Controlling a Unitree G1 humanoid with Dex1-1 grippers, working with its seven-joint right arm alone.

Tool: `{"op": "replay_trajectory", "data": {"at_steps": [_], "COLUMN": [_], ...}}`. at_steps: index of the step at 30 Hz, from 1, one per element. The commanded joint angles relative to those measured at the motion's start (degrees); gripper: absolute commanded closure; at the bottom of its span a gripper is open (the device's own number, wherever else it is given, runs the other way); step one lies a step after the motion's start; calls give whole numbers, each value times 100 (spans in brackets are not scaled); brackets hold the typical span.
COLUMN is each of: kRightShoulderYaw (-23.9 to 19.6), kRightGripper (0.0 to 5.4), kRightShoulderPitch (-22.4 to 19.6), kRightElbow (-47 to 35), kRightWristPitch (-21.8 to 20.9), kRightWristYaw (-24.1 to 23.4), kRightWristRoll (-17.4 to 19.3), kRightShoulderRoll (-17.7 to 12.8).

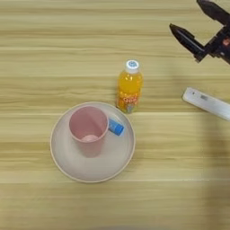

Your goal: Move the objects on the table

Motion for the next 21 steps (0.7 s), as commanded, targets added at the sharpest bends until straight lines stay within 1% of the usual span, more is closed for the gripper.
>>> {"op": "replay_trajectory", "data": {"at_steps": [1,4,8,13,16,21], "kRightShoulderYaw": [-211,-176,-110,63,152,263], "kRightGripper": [3,3,3,3,3,3], "kRightShoulderPitch": [-622,-708,-816,-737,-769,-820], "kRightElbow": [568,1417,2270,2827,3199,3731], "kRightWristPitch": [-359,-594,-859,-1208,-1284,-1441], "kRightWristYaw": [180,461,808,1298,1429,1481], "kRightWristRoll": [-128,-320,-532,-791,-960,-1227], "kRightShoulderRoll": [-670,-953,-1168,-1323,-1366,-1423]}}
